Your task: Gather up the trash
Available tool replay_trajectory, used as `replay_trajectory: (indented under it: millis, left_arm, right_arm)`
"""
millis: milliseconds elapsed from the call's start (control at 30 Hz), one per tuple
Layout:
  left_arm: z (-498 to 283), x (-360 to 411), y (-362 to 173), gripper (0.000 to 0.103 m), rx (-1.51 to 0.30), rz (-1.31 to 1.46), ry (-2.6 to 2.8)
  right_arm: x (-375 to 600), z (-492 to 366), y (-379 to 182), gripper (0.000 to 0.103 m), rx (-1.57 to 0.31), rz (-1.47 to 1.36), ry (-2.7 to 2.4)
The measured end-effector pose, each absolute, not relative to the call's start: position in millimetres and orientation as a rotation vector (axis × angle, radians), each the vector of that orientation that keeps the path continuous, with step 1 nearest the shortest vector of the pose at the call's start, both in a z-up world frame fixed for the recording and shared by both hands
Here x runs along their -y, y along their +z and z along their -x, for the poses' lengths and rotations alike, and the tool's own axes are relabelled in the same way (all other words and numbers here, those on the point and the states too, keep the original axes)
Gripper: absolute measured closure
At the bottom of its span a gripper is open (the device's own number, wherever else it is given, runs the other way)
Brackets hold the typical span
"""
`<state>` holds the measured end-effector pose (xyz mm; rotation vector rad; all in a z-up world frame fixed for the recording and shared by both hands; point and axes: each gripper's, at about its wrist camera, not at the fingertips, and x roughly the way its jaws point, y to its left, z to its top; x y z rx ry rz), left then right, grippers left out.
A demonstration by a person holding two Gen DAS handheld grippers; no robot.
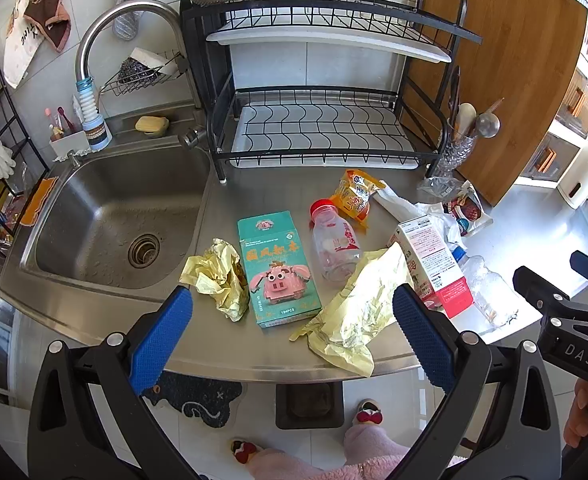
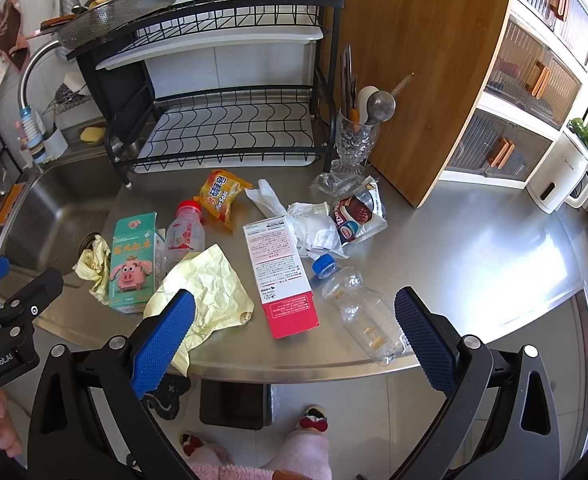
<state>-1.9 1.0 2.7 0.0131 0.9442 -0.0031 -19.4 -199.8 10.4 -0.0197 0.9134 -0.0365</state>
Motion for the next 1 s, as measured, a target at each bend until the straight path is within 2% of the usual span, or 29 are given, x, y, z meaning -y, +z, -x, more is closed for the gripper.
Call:
replay_trajectory:
  millis: [1000]
  left_arm:
    - [-2.3, -0.6, 0.2, 0.008, -0.954, -0.006, -0.03]
  right_arm:
    - [198.0, 18.1, 9.6, 0.003, -0.92, 0.011, -0.036]
